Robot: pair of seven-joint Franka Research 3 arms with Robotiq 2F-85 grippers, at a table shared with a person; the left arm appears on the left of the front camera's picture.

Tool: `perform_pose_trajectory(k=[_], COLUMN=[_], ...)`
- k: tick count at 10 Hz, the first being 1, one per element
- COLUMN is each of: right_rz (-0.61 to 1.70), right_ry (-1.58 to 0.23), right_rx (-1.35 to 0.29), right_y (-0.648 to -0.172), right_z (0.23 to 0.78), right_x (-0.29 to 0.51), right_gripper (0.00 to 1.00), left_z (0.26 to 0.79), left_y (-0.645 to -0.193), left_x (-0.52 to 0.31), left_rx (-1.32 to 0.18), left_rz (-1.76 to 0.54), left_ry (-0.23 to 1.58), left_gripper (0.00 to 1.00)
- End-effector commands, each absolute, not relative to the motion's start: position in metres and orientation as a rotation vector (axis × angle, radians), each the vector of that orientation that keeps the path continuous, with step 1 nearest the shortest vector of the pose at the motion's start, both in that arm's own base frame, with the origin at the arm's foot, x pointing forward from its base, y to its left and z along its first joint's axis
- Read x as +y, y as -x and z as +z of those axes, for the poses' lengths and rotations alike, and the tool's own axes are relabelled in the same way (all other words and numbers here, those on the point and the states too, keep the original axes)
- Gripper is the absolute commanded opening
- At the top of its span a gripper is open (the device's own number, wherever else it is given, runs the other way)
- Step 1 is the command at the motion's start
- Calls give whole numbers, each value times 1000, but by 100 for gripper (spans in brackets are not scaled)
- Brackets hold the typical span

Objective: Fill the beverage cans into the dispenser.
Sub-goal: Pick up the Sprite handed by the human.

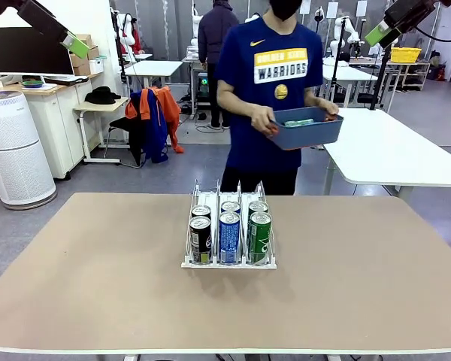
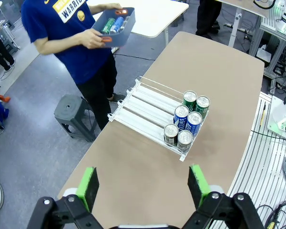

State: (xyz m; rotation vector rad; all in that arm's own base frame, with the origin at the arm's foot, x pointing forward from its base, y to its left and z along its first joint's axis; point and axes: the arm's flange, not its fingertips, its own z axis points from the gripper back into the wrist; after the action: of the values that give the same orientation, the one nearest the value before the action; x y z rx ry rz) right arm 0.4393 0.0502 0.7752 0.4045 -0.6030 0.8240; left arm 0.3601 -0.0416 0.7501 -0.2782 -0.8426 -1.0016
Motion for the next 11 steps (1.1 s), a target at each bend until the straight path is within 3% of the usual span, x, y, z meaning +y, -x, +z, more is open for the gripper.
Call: perform_pose_trajectory(k=[1, 11], right_rz=[815, 815], right_ry=[-412, -412], right_rx=[-603, -603], right_y=[-438, -438], right_z=[776, 776], right_x=[51, 51], right_gripper=[100, 100], left_z=[748, 748], left_y=[-360, -360], left_x=[-40, -40], left_rx=[-840, -840], left_rz=[-999, -999], left_ry=[280, 280], left_gripper=[100, 100])
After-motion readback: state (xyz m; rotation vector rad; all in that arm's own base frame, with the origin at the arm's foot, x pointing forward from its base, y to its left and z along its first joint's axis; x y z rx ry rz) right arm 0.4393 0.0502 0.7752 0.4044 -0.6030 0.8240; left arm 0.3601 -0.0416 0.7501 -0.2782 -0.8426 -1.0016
